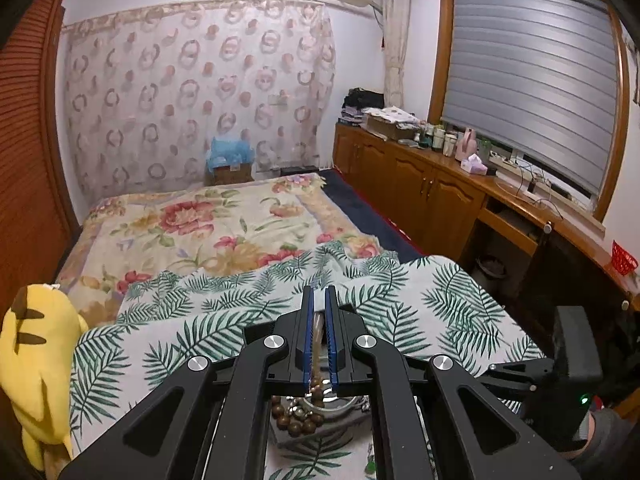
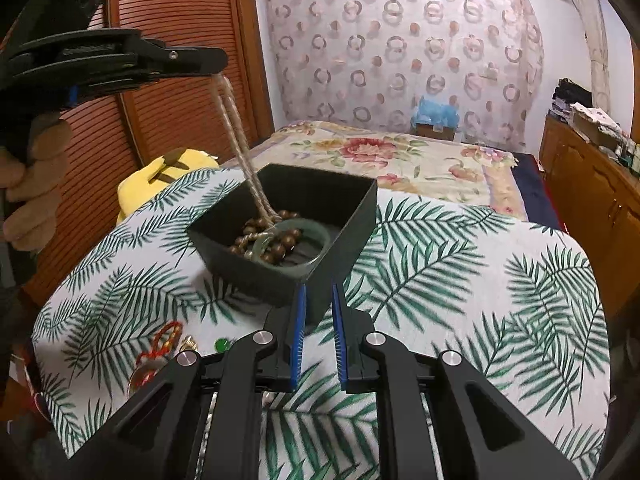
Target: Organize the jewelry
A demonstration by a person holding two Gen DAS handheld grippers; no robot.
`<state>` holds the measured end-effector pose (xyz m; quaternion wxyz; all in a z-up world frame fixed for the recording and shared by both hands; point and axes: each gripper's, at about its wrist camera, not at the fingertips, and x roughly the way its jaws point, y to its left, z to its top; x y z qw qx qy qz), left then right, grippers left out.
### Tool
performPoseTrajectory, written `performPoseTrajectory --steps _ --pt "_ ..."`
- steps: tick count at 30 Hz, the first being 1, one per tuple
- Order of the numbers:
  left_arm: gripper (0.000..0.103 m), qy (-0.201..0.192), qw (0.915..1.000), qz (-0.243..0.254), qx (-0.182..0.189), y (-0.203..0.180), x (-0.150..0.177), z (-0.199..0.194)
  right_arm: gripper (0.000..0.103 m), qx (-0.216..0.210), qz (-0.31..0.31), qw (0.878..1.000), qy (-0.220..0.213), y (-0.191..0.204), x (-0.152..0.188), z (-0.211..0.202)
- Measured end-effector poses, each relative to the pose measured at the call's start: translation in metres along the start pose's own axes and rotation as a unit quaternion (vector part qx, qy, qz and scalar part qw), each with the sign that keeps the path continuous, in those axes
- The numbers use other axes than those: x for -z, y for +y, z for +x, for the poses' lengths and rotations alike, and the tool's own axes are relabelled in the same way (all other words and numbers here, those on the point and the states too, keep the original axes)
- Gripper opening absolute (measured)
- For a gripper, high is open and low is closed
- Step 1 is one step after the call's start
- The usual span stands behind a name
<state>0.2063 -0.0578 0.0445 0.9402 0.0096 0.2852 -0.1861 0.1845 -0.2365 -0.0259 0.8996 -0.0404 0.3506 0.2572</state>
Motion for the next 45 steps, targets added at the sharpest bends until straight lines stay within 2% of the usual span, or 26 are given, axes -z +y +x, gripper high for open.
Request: performPoseTrajectory --steps 15,17,19,21,23,25,30,37,40,43,45 --pt "0.005 0.024 0.9997 0.006 0.002 -0.005 0.061 -0.02 0.015 -0.023 -0.012 0.999 0.029 0.024 0.033 -0.012" --pt "0.011 0.029 0.9995 0.008 0.0 -0.006 0.071 -0.022 0.015 -0.026 -0.013 0.999 0.034 0.025 0.037 -0.013" --pt "0.031 0.03 0.9995 0.009 -0.007 -0.008 0.081 -0.024 0.015 -0.034 -0.009 0.999 0.04 0.025 0.041 -0.014" --pt "0.036 0.034 0.9993 0.01 -0.015 -0.009 0.091 -0.025 0.015 -0.039 -0.006 0.998 0.045 0.025 0.045 -0.014" --pt "0.045 0.04 0.999 0.01 -0.019 -0.01 0.101 -0.025 0.015 -0.039 -0.007 0.998 0.048 0.025 0.048 -0.014" --pt "0.063 0.044 0.9987 0.007 -0.024 -0.01 0.111 -0.026 0.015 -0.041 -0.005 0.998 0.05 0.026 0.051 -0.014" --pt "0.083 0.056 0.9979 -0.003 -0.031 -0.008 0.129 -0.025 0.015 -0.044 0.0 0.997 0.056 0.025 0.053 -0.012" --pt "0.091 0.079 0.9961 -0.016 -0.036 -0.004 0.146 -0.019 0.015 -0.044 -0.002 0.996 0.073 0.026 0.053 -0.004" --pt "0.092 0.089 0.9953 -0.016 -0.032 -0.006 0.153 -0.018 0.015 -0.051 0.003 0.996 0.075 0.024 0.052 -0.002" --pt "0.092 0.098 0.9948 -0.014 -0.027 -0.01 0.157 -0.017 0.021 -0.047 0.008 0.996 0.077 0.021 0.052 -0.001" --pt "0.092 0.104 0.9943 -0.01 -0.021 -0.014 0.161 -0.017 0.021 -0.05 0.011 0.996 0.079 0.021 0.052 0.0"
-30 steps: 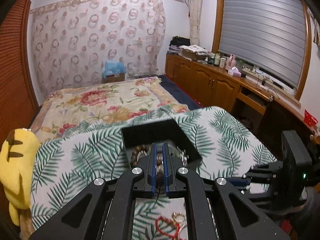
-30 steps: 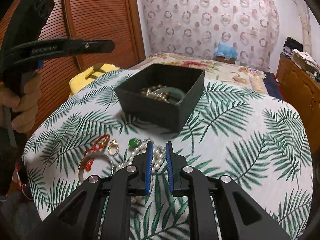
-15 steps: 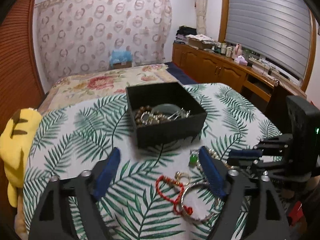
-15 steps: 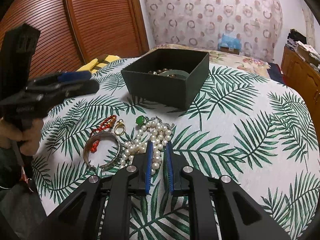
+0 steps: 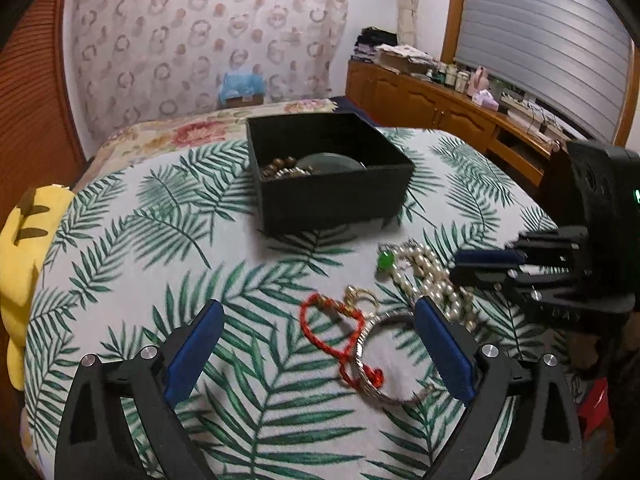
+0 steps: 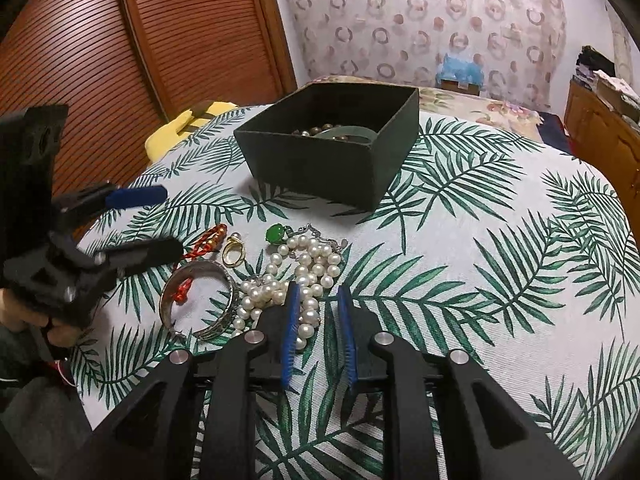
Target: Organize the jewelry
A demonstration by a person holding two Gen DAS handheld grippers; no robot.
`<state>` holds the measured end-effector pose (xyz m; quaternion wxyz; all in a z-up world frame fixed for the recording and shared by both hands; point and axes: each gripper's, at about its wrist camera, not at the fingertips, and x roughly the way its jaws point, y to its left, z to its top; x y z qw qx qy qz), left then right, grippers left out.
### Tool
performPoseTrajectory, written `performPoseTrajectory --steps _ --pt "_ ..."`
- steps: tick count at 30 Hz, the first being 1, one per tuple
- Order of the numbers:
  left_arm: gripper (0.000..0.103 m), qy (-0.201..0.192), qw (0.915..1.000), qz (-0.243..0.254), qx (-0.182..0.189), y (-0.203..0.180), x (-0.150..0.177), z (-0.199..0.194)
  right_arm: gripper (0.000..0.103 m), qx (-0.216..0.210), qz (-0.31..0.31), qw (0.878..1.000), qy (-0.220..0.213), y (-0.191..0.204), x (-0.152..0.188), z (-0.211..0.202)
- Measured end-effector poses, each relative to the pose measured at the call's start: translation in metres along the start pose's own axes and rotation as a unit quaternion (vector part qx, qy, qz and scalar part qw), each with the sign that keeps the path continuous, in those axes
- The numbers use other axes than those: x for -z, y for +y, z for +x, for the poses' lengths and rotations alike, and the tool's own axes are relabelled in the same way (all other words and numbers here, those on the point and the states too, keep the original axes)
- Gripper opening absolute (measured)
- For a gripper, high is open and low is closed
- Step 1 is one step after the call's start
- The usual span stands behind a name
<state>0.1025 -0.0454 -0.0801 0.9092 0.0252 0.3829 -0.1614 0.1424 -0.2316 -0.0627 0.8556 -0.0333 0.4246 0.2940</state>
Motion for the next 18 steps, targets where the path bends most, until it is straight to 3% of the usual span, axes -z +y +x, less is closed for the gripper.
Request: performPoseTrajectory --steps 6,8,18 --pt "0.092 0.011 0.9997 0.011 0.018 -0.013 0.008 0.001 0.021 -0.015 0.004 1.0 0.01 -0.002 0.001 -0.001" --pt "0.092 0.014 0.9995 0.016 0.024 -0.018 0.01 0.002 0.01 -0.027 0.003 1.0 0.011 -0.002 0.003 0.0" --pt "0.092 0.021 0.9985 0.043 0.028 -0.03 0.014 0.004 0.009 0.001 -0.002 0.999 -0.035 -0.004 -0.001 -0.027"
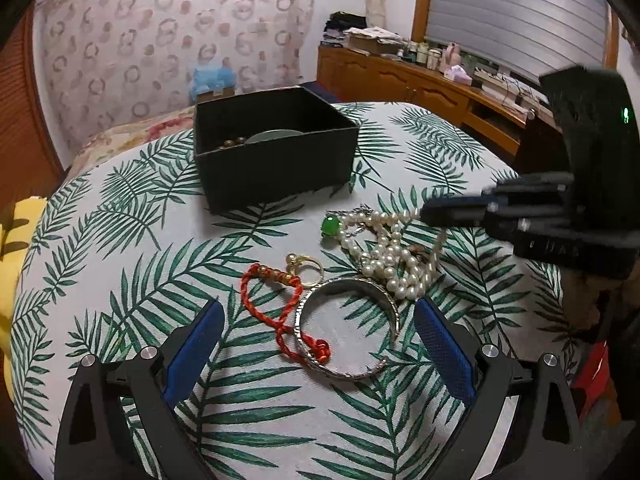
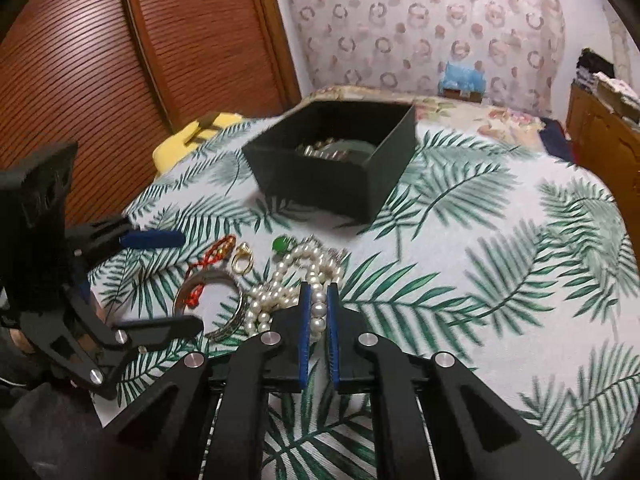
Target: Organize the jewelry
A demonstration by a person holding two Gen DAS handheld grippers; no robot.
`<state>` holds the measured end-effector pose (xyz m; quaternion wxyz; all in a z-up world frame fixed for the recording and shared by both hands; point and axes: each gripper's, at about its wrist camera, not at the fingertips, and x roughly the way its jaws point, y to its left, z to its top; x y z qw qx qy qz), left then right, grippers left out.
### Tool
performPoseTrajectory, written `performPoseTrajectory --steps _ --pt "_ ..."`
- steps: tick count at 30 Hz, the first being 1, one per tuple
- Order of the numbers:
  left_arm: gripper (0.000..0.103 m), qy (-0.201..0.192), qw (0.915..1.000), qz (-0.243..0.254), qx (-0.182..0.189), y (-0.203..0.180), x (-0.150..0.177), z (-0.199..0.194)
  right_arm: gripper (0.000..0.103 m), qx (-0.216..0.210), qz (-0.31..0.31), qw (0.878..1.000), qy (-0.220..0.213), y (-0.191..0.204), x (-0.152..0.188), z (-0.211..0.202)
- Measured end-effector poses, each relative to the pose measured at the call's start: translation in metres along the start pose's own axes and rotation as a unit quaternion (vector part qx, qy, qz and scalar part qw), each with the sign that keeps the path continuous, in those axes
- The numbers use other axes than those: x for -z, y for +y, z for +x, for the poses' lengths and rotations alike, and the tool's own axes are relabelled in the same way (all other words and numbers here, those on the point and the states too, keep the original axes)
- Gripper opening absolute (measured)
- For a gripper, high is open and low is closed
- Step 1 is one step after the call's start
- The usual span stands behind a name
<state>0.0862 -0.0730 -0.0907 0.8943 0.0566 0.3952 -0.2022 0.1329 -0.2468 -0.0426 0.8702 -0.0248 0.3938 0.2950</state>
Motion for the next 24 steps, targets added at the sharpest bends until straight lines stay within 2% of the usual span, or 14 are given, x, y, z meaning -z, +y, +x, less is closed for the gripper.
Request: performPoseTrajectory --steps 2,4,7,19,21,24 --pt "0.091 -0.001 1.0 0.006 0.005 -0.003 0.0 -0.001 0.009 0.007 -0.001 1.0 -0.009 -0.001 -0.002 -0.006" --pt "0.08 0.0 0.9999 0.013 0.011 -0.007 0.001 -0.002 0.009 0.014 -0.002 1.0 -0.019 -0.002 -0.005 -0.014" --pt "0.07 0.005 0.9995 0.025 0.02 -0.014 0.002 0.0 0.009 0.02 -0.004 0.999 -0.031 -0.004 -0.008 -0.025" --pt "0.066 0.025 0.9985 0.049 -0.006 -0.02 0.005 0.013 0.009 0.032 -0.012 0.998 -0.05 -0.003 -0.016 -0.041" --pt "0.058 0.024 0.9983 0.051 -0.014 -0.02 0.004 0.013 0.009 0.032 -0.012 0.998 -0.052 -0.003 -0.016 -0.043" --pt "0.057 0.02 0.9985 0.05 -0.009 -0.019 0.005 0.011 0.009 0.031 -0.014 0.998 -0.056 -0.002 -0.019 -0.046"
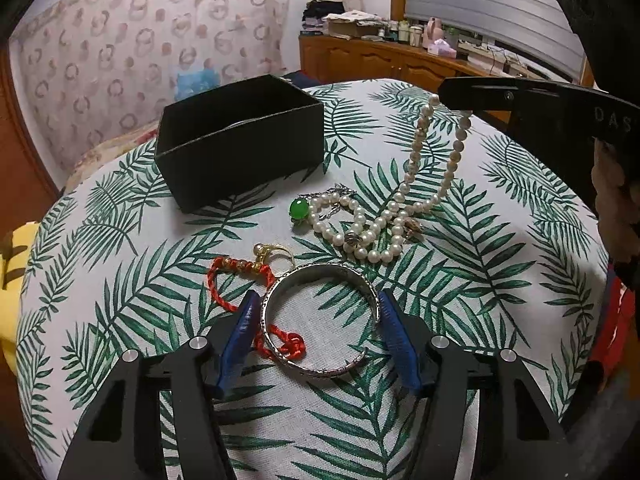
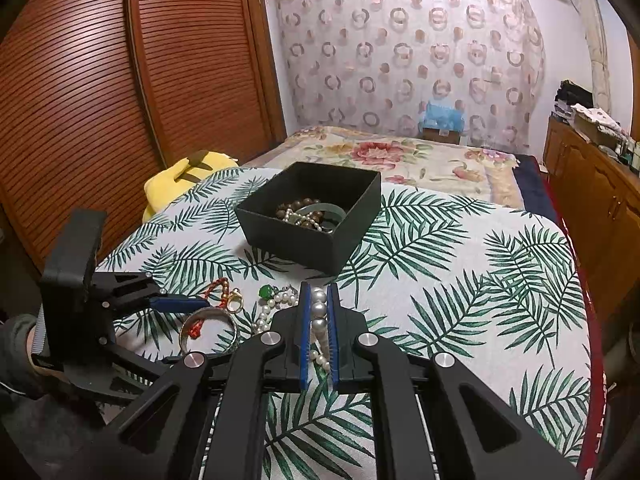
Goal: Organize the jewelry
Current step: 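Lift the pearl necklace with the right tool while the left tool grasps the silver bangle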
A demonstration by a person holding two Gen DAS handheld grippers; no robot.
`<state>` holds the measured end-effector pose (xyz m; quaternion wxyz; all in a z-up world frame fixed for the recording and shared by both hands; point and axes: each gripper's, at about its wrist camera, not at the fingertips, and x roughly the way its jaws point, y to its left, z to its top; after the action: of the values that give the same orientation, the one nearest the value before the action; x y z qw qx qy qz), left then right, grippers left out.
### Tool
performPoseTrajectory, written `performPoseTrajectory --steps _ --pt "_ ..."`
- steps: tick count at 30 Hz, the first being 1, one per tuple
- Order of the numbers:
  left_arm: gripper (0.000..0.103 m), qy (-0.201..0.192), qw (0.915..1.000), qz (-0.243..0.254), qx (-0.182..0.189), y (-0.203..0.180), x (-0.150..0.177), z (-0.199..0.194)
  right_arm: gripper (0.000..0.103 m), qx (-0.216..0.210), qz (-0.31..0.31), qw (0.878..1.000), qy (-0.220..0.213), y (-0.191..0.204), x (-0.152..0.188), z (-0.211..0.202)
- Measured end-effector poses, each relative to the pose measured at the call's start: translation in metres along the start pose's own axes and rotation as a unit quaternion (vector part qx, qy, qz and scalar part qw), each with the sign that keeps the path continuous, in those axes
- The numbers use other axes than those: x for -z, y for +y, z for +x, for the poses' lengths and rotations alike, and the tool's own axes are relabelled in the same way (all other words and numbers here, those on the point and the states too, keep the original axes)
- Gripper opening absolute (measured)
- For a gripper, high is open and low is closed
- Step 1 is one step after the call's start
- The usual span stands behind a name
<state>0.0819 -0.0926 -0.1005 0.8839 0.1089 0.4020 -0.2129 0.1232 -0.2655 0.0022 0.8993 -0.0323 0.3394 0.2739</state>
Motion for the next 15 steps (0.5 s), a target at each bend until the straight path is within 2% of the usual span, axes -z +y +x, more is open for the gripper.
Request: performPoseTrajectory --steps 8,15 --pt "0.056 -0.035 0.999 -0.023 0.018 0.008 -0.005 -0.022 0.009 0.002 -0.013 1.0 -0.016 0.006 -0.014 -0.009" --pt "0.056 -0.06 0.9971 -0.042 0.019 0.017 -0.013 -0.039 0.009 0.0 -0.025 0.999 -0.031 0.013 -0.029 -0.015"
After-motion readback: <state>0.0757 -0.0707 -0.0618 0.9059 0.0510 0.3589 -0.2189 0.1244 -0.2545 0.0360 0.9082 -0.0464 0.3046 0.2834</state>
